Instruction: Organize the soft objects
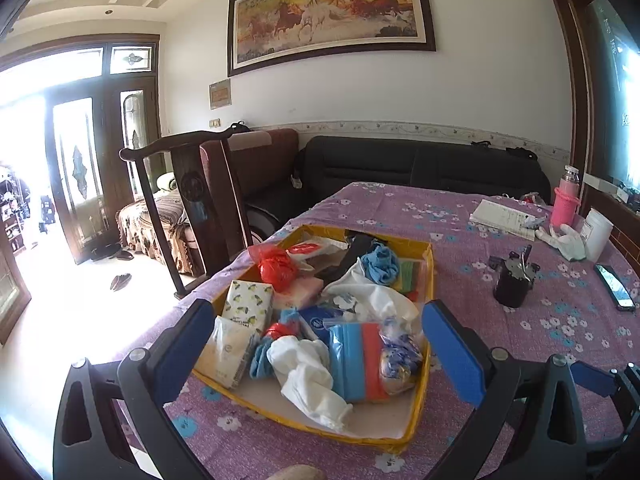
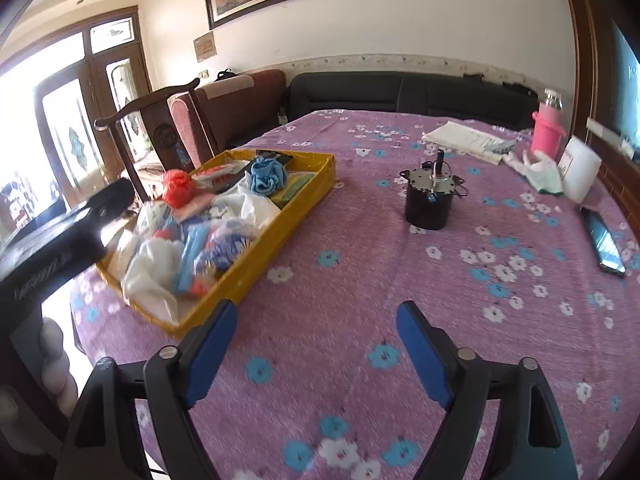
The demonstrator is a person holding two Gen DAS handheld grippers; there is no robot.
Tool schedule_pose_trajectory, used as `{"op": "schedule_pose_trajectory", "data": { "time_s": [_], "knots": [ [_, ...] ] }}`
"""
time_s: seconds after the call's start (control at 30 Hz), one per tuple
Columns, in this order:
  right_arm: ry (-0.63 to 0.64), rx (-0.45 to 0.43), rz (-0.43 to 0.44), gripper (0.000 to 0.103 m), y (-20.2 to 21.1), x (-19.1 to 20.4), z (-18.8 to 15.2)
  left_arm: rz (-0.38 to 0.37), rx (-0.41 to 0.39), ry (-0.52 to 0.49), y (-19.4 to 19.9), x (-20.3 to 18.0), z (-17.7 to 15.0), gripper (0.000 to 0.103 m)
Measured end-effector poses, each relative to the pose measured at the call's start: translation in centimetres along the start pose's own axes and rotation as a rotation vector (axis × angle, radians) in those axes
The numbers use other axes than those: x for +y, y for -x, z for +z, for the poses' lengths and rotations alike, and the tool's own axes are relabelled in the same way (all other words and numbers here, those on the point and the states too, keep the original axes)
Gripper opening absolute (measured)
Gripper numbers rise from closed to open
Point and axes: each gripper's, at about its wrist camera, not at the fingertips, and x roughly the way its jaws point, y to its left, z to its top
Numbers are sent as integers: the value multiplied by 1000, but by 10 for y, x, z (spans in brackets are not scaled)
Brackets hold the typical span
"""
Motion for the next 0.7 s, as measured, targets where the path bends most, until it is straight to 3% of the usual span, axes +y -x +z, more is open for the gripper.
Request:
{"op": "schedule_pose_trajectory", "data": {
  "time_s": [0.23,0.7],
  "knots": [
    [70,1,-9,88,-4,11,-7,8,13,-15,-1,-6,-2,103],
    [29,34,26,89,-17,-1,-7,34,90,-49,-21,-17,-9,103]
  ]
}}
